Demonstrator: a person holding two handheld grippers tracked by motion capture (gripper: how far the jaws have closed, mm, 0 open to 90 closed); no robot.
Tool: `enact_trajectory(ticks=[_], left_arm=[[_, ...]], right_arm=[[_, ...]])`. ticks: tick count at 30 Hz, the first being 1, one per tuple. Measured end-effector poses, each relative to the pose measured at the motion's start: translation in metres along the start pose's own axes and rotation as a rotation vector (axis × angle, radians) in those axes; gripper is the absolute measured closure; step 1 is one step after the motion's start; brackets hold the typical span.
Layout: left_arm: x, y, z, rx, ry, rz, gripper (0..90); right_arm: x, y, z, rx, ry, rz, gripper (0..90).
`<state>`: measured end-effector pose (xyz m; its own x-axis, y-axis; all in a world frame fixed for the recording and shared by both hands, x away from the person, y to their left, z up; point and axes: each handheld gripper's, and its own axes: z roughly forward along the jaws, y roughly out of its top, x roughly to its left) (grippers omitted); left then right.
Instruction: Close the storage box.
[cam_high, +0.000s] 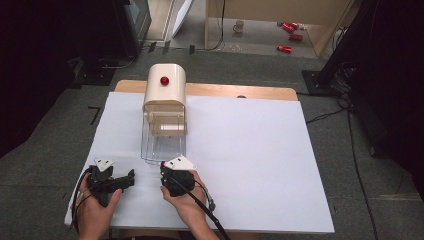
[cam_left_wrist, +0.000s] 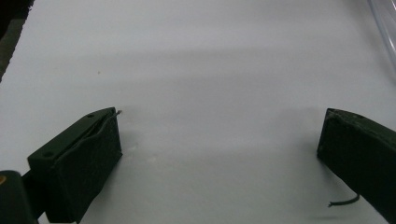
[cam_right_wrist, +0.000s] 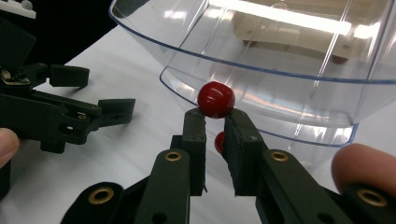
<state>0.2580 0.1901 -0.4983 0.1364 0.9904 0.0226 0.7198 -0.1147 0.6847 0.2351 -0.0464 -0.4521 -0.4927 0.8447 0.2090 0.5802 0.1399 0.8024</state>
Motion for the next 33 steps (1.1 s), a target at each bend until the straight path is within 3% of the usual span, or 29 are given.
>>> enact_trajectory(ticks=[8,13,18,33], left_arm=[[0.000,0.000,0.000,0.001,0.000,0.001,0.0],[0.000,0.000,0.000,0.003,-0.001,0.000,0.0],[0.000,0.000,0.000,0.002,-0.001,0.001,0.0],[0.000,0.000,0.000,-0.001,0.000,-0.002,0.0]], right_arm=[[0.000,0.010,-0.007,-0.020,0.002,-0.004,79.1],[-0.001,0.025,-0.012,-0.040,0.006,-0.030,78.1],[-0.003,0.036,-0.013,-0.039,-0.002,-0.026,77.8],[-0.013,0.065,-0.003,-0.045,-0.028,-0.039,77.1]])
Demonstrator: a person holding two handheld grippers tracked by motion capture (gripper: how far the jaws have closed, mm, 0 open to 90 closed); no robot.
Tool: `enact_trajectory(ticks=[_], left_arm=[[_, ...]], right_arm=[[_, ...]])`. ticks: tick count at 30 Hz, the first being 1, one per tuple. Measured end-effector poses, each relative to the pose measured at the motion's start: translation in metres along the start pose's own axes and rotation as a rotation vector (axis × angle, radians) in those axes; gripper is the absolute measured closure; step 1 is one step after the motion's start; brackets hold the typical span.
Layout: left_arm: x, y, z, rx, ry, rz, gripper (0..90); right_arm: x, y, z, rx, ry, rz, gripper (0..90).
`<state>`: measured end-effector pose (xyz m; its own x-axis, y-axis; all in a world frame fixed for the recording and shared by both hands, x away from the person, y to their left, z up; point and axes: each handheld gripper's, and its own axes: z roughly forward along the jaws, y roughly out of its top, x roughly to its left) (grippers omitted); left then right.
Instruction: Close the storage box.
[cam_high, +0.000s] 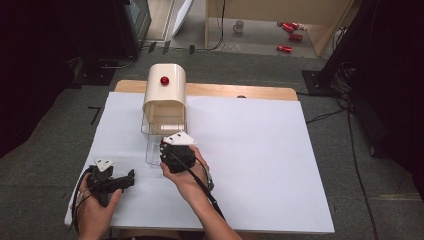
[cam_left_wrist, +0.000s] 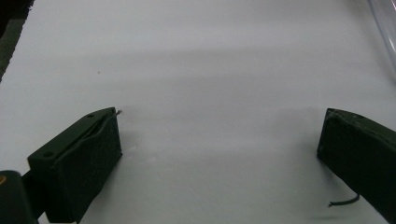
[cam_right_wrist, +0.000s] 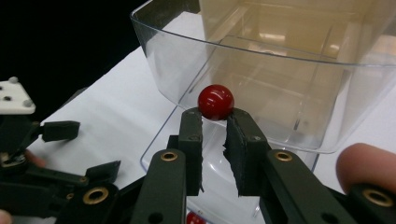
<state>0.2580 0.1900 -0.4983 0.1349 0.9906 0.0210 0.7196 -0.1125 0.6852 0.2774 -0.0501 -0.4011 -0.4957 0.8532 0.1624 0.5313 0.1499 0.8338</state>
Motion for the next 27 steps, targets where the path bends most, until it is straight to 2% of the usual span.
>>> enact_trajectory(ticks=[12,27], left_arm=[[0.000,0.000,0.000,-0.001,0.000,0.000,0.0],[0.000,0.000,0.000,-0.002,0.000,0.001,0.0]], right_arm=[[-0.013,0.014,0.019,0.002,-0.010,0.018,77.1],[-0.019,0.029,0.036,0.010,-0.029,0.007,77.1]])
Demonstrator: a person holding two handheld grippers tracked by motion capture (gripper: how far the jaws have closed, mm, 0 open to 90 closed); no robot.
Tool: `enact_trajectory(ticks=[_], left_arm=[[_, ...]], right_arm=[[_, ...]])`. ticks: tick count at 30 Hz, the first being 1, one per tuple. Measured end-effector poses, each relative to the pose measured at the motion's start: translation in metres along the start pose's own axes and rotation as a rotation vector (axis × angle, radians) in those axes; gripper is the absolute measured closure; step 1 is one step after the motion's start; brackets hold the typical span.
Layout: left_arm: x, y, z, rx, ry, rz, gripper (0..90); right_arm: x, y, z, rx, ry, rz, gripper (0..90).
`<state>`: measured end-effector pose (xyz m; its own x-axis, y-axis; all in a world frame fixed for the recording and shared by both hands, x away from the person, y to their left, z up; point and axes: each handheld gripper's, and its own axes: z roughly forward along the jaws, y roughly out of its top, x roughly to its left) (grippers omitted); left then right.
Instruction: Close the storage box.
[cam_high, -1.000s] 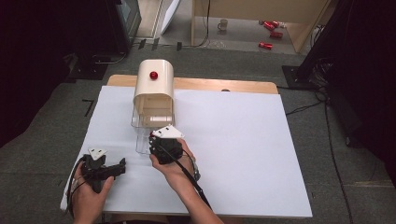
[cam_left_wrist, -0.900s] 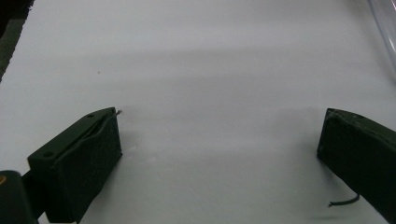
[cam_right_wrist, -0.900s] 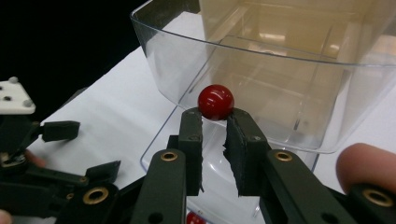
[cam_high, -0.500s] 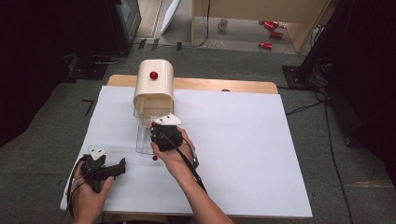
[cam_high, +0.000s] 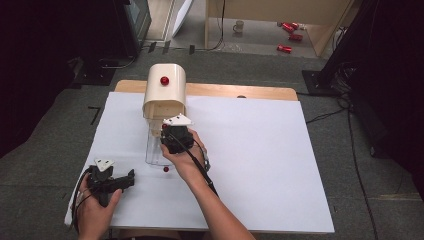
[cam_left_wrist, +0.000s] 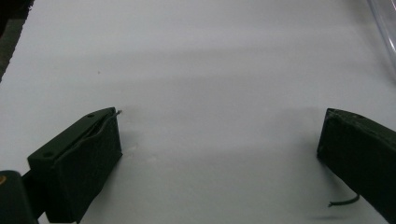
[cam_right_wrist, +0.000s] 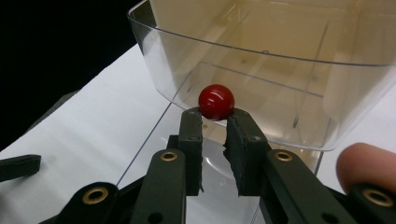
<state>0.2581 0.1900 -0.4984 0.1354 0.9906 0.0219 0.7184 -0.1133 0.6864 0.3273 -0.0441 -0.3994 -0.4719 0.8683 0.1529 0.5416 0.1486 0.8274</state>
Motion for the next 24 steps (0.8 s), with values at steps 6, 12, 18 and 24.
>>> enact_trajectory(ticks=[6,12,18,24], left_arm=[[0.000,0.000,0.000,0.001,0.000,0.000,0.0],[0.000,0.000,0.000,0.000,0.000,0.000,0.0],[0.000,0.000,0.000,0.000,0.001,0.001,0.0],[0.000,0.000,0.000,0.001,0.000,0.001,0.0]], right_arm=[[-0.003,0.006,0.007,0.003,-0.010,0.005,77.0],[-0.006,0.009,0.011,0.003,-0.015,0.003,76.9],[-0.008,0.011,0.012,0.007,-0.006,-0.001,76.4],[-0.009,0.008,0.010,0.007,0.038,0.009,66.6]])
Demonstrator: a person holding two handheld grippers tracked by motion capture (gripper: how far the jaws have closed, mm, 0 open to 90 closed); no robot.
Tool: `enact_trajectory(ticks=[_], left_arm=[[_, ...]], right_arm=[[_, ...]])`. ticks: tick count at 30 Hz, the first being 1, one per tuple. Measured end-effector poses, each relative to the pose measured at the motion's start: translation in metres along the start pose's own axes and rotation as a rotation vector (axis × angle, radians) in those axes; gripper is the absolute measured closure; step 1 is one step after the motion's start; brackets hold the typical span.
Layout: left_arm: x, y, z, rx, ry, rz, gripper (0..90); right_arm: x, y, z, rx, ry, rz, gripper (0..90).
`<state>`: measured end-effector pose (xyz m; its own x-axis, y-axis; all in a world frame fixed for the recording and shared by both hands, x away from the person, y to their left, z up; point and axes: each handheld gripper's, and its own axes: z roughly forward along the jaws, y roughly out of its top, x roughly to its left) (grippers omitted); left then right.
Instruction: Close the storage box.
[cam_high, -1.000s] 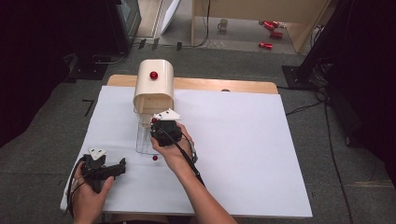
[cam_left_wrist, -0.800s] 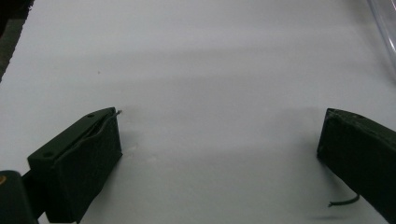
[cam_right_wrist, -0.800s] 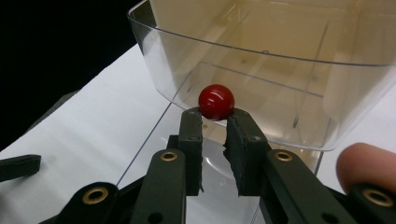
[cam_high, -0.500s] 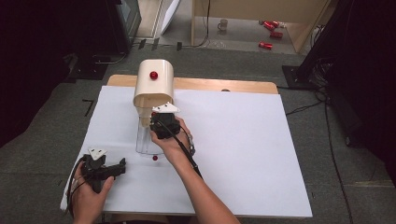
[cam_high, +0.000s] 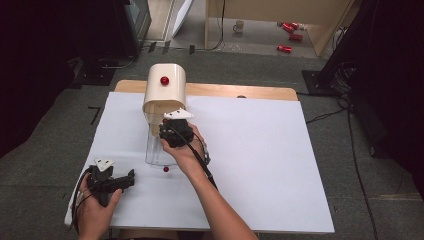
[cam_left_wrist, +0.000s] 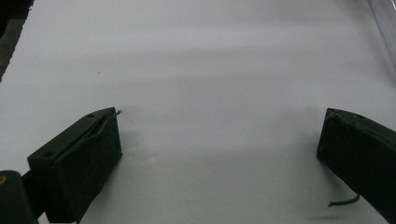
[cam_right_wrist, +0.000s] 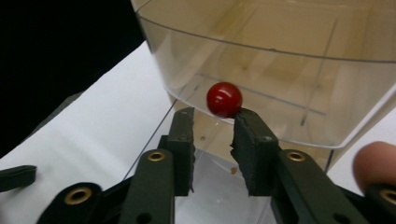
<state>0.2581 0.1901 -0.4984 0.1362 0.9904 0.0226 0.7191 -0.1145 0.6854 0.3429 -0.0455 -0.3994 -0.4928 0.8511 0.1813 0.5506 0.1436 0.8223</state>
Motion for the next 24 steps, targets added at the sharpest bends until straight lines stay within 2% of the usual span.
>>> enact_trajectory(ticks=[2,6,7,9,10,11,13,14,17,24], left_arm=[[0.000,0.000,0.000,0.000,0.000,0.000,0.0],[0.000,0.000,0.000,0.000,0.000,0.000,0.0],[0.000,0.000,0.000,0.000,0.000,0.000,0.0],[0.000,0.000,0.000,0.000,0.000,0.000,0.0],[0.000,0.000,0.000,0.000,0.000,0.000,0.0],[0.000,0.000,0.000,0.000,0.000,0.000,0.0],[0.000,0.000,0.000,0.000,0.001,0.000,0.0],[0.000,0.000,0.000,0.000,0.001,0.000,0.0],[0.000,0.000,0.000,0.002,0.002,0.002,0.0],[0.000,0.000,0.000,0.001,0.002,0.002,0.0]], right_arm=[[0.000,-0.001,-0.001,0.001,0.008,-0.002,64.1],[-0.001,-0.007,-0.004,0.020,0.032,0.007,50.5],[-0.002,-0.011,-0.007,0.030,0.033,-0.002,44.5],[-0.002,-0.013,-0.008,0.036,0.036,-0.007,42.2],[-0.002,-0.017,-0.013,0.067,0.047,-0.012,36.1],[-0.002,-0.017,-0.013,0.067,0.047,-0.012,36.1],[-0.002,-0.022,-0.018,0.089,0.043,-0.008,27.0],[-0.003,-0.027,-0.024,0.103,0.023,-0.005,14.2],[-0.004,-0.034,-0.032,0.118,-0.008,-0.005,2.1],[-0.008,-0.053,-0.045,0.124,-0.021,0.009,0.0]])
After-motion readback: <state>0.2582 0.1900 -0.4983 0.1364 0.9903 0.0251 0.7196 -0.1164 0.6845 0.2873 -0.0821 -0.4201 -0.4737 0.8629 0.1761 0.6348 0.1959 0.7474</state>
